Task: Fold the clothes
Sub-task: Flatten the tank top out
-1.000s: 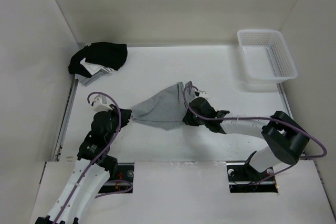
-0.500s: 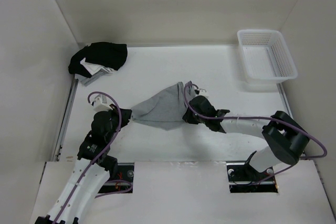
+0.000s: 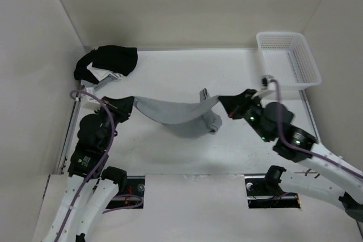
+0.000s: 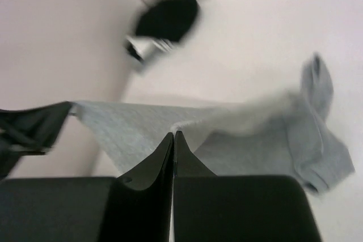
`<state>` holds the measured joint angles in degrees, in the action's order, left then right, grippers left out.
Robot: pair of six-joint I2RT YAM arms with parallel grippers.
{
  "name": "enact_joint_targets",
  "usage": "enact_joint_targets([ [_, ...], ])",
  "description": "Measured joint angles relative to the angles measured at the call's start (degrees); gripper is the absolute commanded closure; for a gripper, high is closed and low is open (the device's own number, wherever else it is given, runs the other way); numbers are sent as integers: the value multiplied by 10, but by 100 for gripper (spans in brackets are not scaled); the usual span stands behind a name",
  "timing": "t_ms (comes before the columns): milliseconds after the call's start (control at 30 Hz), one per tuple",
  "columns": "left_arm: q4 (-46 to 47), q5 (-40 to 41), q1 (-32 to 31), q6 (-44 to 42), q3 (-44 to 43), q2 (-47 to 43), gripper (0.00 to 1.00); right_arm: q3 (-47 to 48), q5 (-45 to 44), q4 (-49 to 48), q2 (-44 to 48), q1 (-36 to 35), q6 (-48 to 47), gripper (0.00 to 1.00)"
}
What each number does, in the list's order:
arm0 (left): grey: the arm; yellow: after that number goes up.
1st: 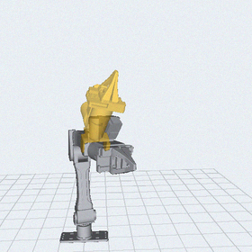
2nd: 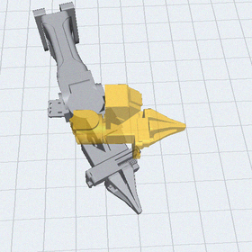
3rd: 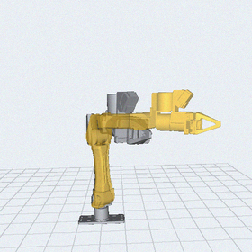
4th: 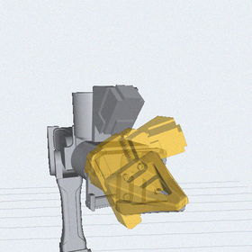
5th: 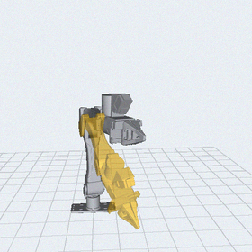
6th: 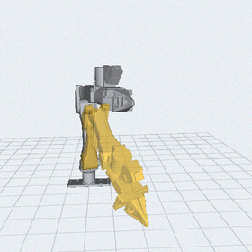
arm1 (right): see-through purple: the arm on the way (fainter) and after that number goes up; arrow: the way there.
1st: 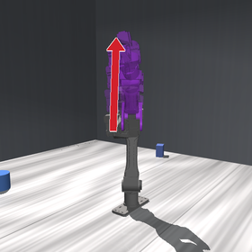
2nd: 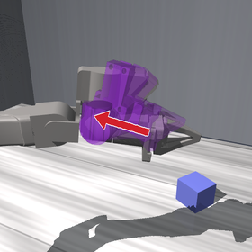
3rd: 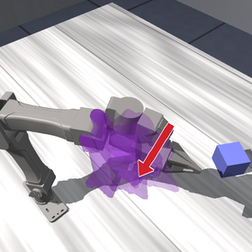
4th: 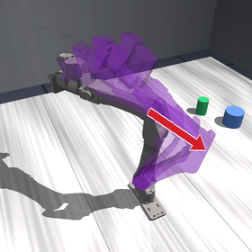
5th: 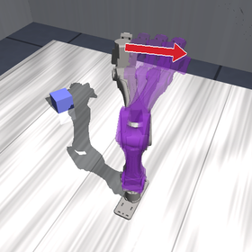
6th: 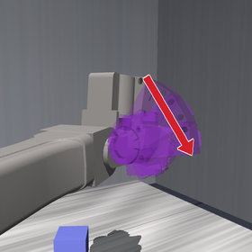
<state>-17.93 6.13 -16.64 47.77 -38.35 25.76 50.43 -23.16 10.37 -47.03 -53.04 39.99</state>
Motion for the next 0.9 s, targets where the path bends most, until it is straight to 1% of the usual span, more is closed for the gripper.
enact_joint_targets([
  [100, 16, 14, 0, -1, -81, -5, 99, 98, -63, 36, 63, -54, -44, 100],
  [200, 29, 36, 2, -11, -158, -12, 99, 209, -141, 46, 87, -139, -107, 100],
  [267, 40, 55, 3, -22, -203, -13, 99, 274, -193, 38, 87, -202, -158, 100],
  [400, 69, 84, 5, -42, -268, -14, 99, 349, -277, -13, 64, -313, -287, 100],
  [467, 83, 97, 9, -52, -283, -13, 99, 363, -297, -54, 43, -336, -354, 100],
  [533, 97, 112, 20, -62, -288, -12, 99, 365, -302, -90, 16, -317, -412, 100],
  [567, 103, 117, 26, -65, -288, -9, 99, 366, -298, -102, 0, -296, -432, 100],
  [600, 115, 122, 33, -67, -287, -3, 99, 367, -291, -108, -17, -268, -445, 100],
  [667, 146, 131, 40, -69, -278, 16, 100, 375, -263, -103, -57, -187, -448, 100],
  [767, 199, 138, 36, -62, -237, 70, 100, 391, -180, -68, -118, -52, -401, 100],
  [833, 221, 137, 35, -56, -208, 130, 100, 396, -98, -45, -164, 59, -347, 100],
  [900, 228, 127, 46, -49, -196, 215, 100, 400, -24, -28, -217, 155, -295, 100],
])
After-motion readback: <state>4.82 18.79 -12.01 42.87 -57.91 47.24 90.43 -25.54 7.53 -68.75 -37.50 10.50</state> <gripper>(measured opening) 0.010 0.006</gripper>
